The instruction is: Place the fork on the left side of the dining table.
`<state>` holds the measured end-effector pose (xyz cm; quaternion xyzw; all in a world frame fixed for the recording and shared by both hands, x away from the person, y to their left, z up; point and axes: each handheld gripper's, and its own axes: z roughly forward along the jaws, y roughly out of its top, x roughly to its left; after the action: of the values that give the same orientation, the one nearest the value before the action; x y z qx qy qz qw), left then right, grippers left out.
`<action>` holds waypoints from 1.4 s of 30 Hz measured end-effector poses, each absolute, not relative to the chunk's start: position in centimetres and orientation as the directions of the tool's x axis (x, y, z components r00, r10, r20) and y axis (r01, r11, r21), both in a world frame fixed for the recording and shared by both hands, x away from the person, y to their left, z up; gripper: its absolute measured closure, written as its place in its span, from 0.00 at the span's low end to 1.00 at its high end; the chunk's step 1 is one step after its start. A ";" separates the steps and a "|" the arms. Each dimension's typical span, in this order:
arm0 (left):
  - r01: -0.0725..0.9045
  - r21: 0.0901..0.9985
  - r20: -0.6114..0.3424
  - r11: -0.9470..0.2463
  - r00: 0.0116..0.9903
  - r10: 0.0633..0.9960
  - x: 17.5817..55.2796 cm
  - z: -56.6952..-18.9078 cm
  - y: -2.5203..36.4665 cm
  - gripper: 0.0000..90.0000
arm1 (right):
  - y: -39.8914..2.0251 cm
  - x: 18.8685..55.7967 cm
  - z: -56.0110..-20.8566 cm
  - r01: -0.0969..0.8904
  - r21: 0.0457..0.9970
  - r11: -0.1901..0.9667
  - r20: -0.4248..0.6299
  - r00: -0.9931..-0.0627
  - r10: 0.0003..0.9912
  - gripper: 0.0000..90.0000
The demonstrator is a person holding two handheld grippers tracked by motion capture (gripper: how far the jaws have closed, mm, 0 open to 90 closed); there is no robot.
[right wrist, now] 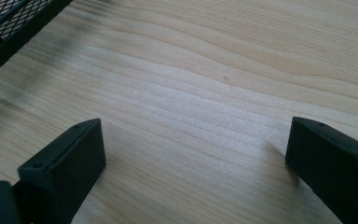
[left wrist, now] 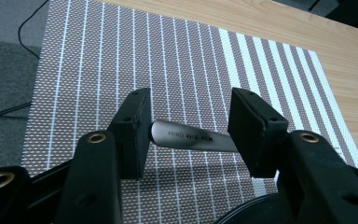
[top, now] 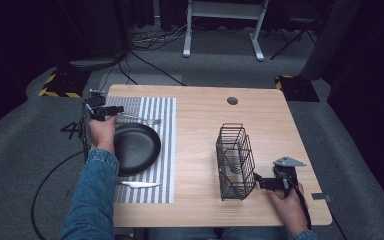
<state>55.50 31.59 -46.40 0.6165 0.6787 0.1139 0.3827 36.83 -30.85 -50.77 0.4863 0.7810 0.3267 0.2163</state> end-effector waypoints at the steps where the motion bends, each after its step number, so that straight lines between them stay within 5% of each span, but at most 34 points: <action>1: 0.751 0.624 -0.382 0.218 0.050 0.923 55.5 -46.5 31.6 0.55 | -30.9 36.8 -50.8 0.618 0.720 0.314 -0.021 -0.433 0.901 0.05; 25: 0.728 0.662 -0.364 0.180 0.102 0.926 54.0 -45.0 32.1 0.53 | -30.9 36.8 -50.8 0.618 0.721 0.314 -0.021 -0.433 0.901 0.05; 42: 0.608 0.792 -0.258 0.053 0.256 0.932 46.8 -39.2 31.0 0.52 | -30.9 36.8 -50.8 0.618 0.721 0.314 -0.021 -0.433 0.901 0.05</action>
<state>46.79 31.03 -39.17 0.6624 0.5810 0.1862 0.4348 36.84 -30.86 -50.77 0.4863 0.7811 0.3264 0.2166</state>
